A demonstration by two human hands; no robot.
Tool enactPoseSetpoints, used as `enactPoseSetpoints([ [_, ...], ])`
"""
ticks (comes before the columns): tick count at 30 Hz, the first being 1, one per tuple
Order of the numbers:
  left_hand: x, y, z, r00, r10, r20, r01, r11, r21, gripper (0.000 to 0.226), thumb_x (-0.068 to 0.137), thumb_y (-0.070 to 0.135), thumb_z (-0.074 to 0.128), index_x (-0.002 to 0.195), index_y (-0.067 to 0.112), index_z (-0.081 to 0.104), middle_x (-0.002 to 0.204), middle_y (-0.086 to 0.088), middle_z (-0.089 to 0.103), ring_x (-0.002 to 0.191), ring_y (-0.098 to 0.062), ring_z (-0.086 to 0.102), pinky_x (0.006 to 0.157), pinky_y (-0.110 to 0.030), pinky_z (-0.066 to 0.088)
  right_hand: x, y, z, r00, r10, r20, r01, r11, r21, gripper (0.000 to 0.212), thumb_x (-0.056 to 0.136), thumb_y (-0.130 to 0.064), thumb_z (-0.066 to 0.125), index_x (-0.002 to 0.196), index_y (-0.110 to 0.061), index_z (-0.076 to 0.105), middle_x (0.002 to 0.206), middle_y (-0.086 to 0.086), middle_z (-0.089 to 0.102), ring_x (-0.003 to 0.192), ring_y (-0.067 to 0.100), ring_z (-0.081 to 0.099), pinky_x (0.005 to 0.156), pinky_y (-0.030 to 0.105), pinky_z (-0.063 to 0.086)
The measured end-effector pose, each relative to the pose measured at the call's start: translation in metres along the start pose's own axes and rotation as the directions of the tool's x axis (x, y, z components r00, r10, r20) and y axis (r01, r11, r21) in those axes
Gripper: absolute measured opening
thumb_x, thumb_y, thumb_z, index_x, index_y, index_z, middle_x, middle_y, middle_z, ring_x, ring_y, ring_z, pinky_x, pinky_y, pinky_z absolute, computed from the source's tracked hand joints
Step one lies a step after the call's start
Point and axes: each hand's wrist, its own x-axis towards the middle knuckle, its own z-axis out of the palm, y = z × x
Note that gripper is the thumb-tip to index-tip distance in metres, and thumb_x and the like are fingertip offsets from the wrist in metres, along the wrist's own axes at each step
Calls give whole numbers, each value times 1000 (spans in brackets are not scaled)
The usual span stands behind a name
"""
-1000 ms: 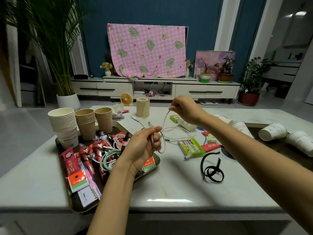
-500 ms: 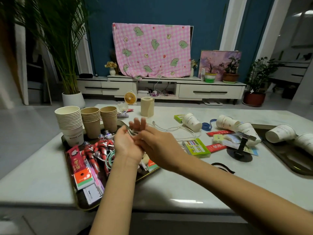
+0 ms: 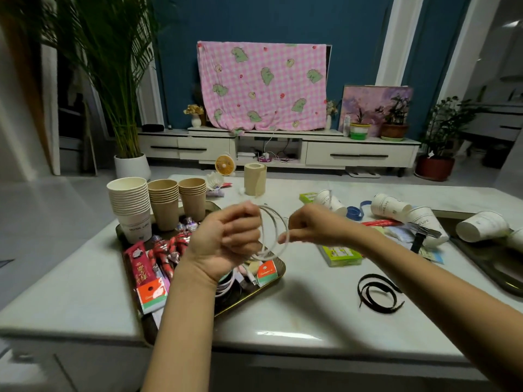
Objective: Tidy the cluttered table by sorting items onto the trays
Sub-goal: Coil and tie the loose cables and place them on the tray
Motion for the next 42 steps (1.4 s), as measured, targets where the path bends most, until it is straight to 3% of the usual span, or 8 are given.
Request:
enactPoseSetpoints([
  [8, 35, -39, 4, 895, -132, -427, 255, 935, 245, 40, 101, 26, 25, 67, 15, 41, 36, 9, 32, 26, -4, 23, 34, -13, 17, -2, -27, -19, 954, -91, -284, -53, 885, -462, 27, 86, -42, 60, 91, -16, 63, 95, 4, 65, 90, 26, 57, 62, 27, 31],
  [14, 47, -48, -4, 831, 114, -545, -71, 992, 100, 53, 99, 48, 26, 80, 9, 57, 72, -7, 64, 71, -18, 61, 68, -28, 48, -23, -71, 39, 928, -173, -330, 23, 911, -412, 28, 89, -15, 46, 116, -11, 50, 111, 9, 52, 92, 33, 59, 59, 35, 34],
  [17, 39, -32, -6, 858, 135, -496, -235, 961, -145, 43, 101, 32, 30, 65, 13, 44, 47, 2, 49, 47, -12, 53, 61, -24, 42, -39, -72, 61, 856, -337, -393, 143, 883, -447, 43, 80, -14, 43, 120, -7, 60, 93, 9, 62, 72, 27, 60, 51, 29, 38],
  [20, 28, -18, -15, 892, 135, -432, -252, 941, -226, 44, 100, 28, 31, 59, 16, 40, 37, 8, 33, 32, -6, 36, 48, -19, 34, -46, -53, 73, 710, -379, -593, 265, 925, -274, 30, 77, -4, 63, 105, -12, 69, 87, 9, 61, 73, 22, 56, 61, 26, 41],
  [22, 21, -14, -19, 937, 109, -332, -203, 943, -262, 44, 97, 26, 33, 54, 18, 41, 36, 8, 28, 29, -3, 24, 38, -15, 23, -46, -46, 70, 707, -4, -707, 217, 953, 212, 25, 84, -15, 66, 108, -18, 62, 103, 4, 56, 90, 14, 54, 76, 26, 45],
  [27, 25, -29, -9, 988, 25, -155, -68, 958, -278, 36, 83, 23, 42, 47, 17, 42, 34, 8, 27, 31, -4, 12, 35, -14, 14, -33, -48, 54, 875, 483, 32, -58, 40, 998, 39, 95, -48, 38, 113, -17, 52, 103, 11, 63, 86, 19, 61, 68, 28, 49],
  [36, 26, -32, -2, 984, 76, -163, -107, 975, -194, 40, 84, 25, 41, 45, 18, 41, 34, 8, 25, 25, -4, 21, 34, -15, 13, -39, -45, 45, 924, 299, 239, -204, -143, 968, 52, 77, -61, 53, 85, -14, 74, 82, 10, 70, 75, 21, 68, 82, 38, 53],
  [42, 29, -37, 1, 970, 10, -243, -11, 1000, -4, 48, 96, 28, 38, 49, 17, 42, 38, 8, 27, 30, -4, 26, 35, -16, 24, -31, -41, 58, 821, 545, -171, 17, 275, 961, 23, 90, -32, 57, 102, -13, 60, 80, -4, 58, 69, 7, 55, 68, 25, 48],
])
